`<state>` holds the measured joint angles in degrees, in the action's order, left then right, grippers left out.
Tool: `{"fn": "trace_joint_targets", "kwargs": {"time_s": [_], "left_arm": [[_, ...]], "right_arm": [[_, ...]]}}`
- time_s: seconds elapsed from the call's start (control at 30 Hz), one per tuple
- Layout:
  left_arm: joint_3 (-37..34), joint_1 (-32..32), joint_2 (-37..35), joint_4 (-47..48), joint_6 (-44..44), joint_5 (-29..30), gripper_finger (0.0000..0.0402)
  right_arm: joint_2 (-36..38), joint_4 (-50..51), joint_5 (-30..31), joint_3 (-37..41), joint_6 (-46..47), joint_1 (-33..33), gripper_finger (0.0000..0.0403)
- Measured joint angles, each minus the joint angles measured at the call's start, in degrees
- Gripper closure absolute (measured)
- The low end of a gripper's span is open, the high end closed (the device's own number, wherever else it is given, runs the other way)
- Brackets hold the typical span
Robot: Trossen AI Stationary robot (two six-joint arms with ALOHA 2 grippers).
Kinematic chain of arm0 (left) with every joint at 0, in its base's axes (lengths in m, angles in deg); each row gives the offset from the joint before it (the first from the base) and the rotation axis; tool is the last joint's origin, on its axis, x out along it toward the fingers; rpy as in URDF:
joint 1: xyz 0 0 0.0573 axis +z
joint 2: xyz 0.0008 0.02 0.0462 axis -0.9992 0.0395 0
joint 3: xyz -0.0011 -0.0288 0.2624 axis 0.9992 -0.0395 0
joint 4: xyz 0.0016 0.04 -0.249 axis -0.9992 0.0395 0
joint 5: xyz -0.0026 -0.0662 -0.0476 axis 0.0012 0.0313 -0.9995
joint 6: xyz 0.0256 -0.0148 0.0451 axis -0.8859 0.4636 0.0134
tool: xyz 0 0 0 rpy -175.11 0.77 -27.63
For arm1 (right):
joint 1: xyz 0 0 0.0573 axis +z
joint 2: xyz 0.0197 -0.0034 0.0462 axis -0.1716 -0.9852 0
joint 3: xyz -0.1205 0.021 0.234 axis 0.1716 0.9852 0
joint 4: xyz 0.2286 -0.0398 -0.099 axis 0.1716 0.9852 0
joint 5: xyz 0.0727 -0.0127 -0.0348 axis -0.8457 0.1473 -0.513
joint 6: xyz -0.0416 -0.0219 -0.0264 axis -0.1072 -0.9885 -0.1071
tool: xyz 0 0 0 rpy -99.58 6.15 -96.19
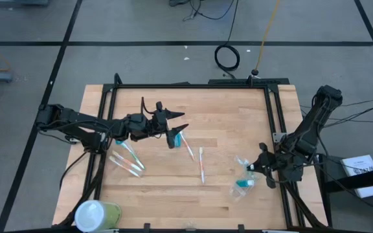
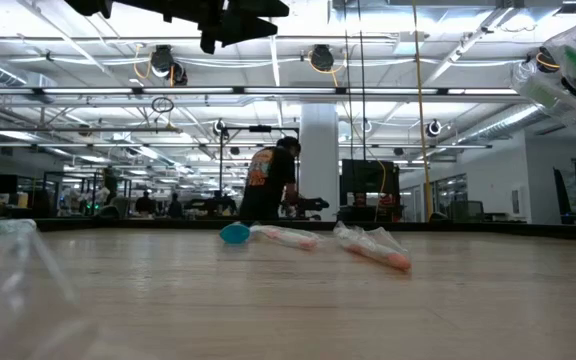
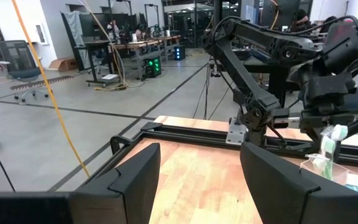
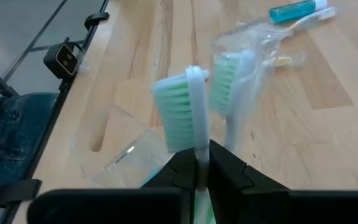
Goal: Pick & Place toothbrushing station
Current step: Put the green toothbrush into the top section of the transparent organizer, then adjust the toothbrushes and the mouthwash on the table
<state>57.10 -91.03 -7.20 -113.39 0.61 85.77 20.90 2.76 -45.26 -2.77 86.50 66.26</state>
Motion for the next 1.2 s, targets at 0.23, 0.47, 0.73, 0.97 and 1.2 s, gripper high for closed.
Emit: {"fn": "trace_joint_targets", "kwargs": {"time_s": [0.23, 0.47, 0.73, 0.97, 1.2], "left_arm": [[0.00, 0.00, 0.00, -0.01, 0.00, -0.01, 0.0172], [0.00, 0.00, 0.00, 0.00, 0.00, -0.02, 0.0172], [0.02, 0.00, 0.00, 0.09, 0.48, -0.11, 0.0172], [0.02, 0.00, 0.00, 0.13, 0.84, -0.26, 0.0172], [0.02, 0.00, 0.00, 2.23, 2.82, -0.26, 0.0172]], "right_arm": [[0.04, -2.56, -3.07, 0.35, -0.40, 0.00, 0.0370], [0.48, -3.87, -2.83, 0.35, -0.84, 0.00, 0.0331], [2.96, -4.24, -0.86, 0.35, -2.63, -0.04, 0.0270], [9.86, -7.65, 4.49, 0.35, -11.29, -0.04, 0.0258], [14.24, -5.18, 4.31, 0.35, -12.22, -0.04, 0.0265]]}}
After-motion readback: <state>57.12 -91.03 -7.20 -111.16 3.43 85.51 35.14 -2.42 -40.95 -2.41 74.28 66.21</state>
